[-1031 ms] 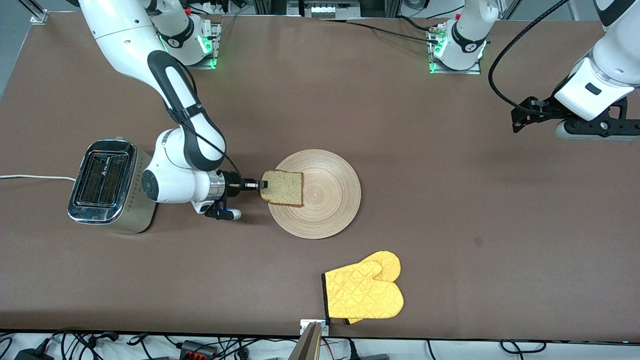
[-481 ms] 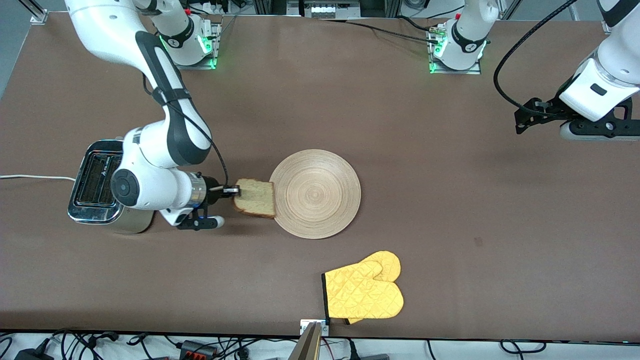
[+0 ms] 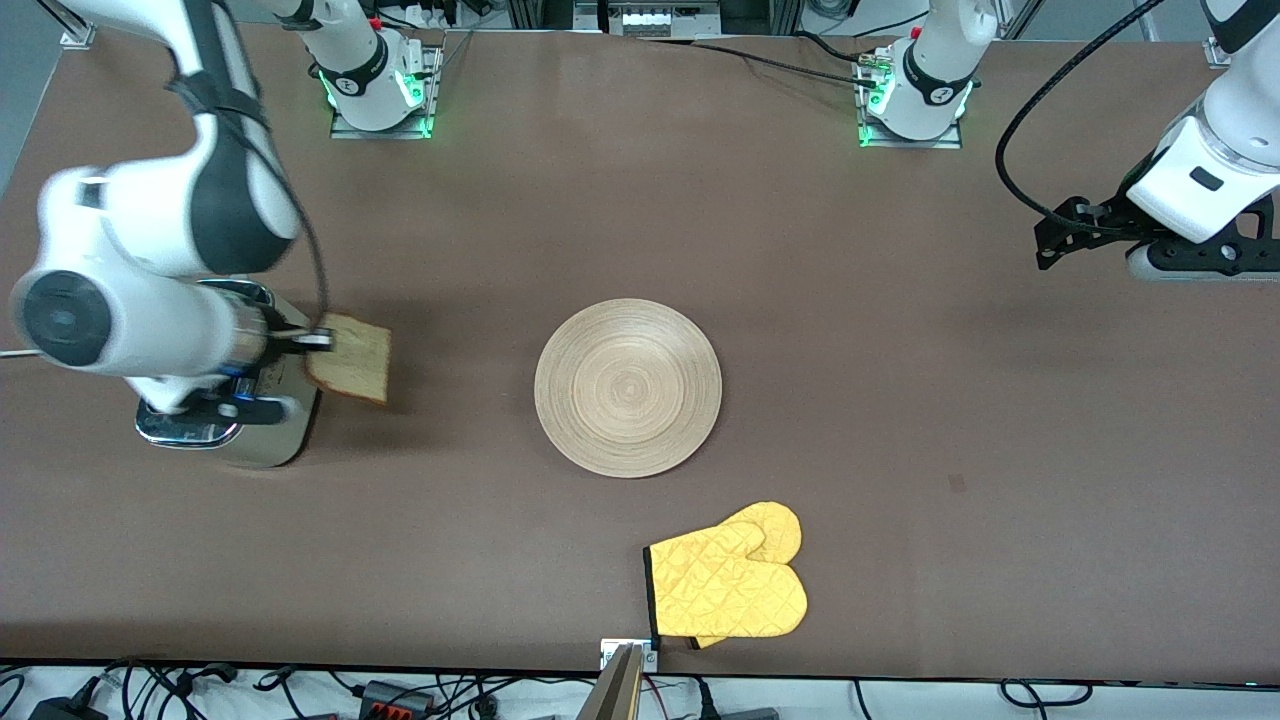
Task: Move plate and put bread in toaster
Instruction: 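Lift the bread with the right gripper and carry it over the toaster, then lower the bread into the toaster slot with the right gripper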
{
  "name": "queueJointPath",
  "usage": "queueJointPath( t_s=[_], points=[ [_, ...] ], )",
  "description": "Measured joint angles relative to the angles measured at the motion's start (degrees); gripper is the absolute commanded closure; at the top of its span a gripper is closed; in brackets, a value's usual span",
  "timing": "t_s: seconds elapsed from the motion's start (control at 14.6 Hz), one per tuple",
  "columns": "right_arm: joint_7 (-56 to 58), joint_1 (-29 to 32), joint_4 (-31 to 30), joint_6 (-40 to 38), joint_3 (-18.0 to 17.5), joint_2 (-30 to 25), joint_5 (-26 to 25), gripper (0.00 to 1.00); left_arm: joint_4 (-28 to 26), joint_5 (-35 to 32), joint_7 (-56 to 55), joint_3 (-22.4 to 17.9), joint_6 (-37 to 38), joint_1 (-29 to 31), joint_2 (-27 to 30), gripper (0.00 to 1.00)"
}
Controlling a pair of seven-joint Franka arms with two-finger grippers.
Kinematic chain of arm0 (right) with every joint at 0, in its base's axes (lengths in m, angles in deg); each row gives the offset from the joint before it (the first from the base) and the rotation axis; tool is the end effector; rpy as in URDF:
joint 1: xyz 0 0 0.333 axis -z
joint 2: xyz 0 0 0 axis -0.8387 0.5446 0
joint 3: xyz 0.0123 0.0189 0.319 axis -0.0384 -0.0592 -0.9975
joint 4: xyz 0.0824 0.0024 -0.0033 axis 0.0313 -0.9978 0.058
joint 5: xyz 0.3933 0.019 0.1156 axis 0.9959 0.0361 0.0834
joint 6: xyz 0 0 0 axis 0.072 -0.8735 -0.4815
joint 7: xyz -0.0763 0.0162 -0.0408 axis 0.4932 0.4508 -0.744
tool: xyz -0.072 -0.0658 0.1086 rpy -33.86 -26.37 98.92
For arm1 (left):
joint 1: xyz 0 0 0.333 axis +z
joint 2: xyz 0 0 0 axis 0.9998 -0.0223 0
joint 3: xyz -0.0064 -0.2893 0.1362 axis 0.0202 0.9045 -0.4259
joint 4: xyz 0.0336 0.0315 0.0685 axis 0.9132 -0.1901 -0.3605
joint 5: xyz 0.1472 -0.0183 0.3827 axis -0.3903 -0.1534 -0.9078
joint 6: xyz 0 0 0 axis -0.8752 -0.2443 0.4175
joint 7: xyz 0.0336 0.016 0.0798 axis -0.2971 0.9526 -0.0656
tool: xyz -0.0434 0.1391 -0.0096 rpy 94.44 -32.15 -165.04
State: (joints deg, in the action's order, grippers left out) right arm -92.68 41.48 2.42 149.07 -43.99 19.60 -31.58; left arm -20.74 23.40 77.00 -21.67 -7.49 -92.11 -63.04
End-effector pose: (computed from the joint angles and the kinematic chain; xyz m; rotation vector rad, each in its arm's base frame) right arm 0.6468 0.0664 0.4126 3.0048 -0.0715 -0.4677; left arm 0.5684 -0.0471 0.5567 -3.1071 -0.0033 -0.0243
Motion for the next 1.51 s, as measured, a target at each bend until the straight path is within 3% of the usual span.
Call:
queueJointPath(
  t_s=[0.27, 0.41, 0.69, 1.51],
  points=[
    [0.72, 0.49, 0.0, -3.55, 1.07, -2.85, -11.8, 1.0, 0.05, 0.0, 0.0, -0.08, -0.2, 0.0, -0.16, 0.0],
    [1.52, 0.52, 0.0, -3.49, 1.08, -3.39, -14.63, 1.0, 0.06, 0.0, 0.0, -0.1, -0.23, 0.0, -0.17, 0.0],
    [4.63, 1.86, -0.4, 0.21, 1.25, -3.07, -16.89, 1.0, 0.06, 0.0, 0.03, -0.1, -0.24, -0.01, -0.21, 0.0],
    [4.77, 2.37, -3.24, 1.32, 1.25, -1.6, -16.7, 1.0, 0.18, 0.0, 0.03, -0.12, -0.31, -0.01, -0.43, 0.0]
  ],
)
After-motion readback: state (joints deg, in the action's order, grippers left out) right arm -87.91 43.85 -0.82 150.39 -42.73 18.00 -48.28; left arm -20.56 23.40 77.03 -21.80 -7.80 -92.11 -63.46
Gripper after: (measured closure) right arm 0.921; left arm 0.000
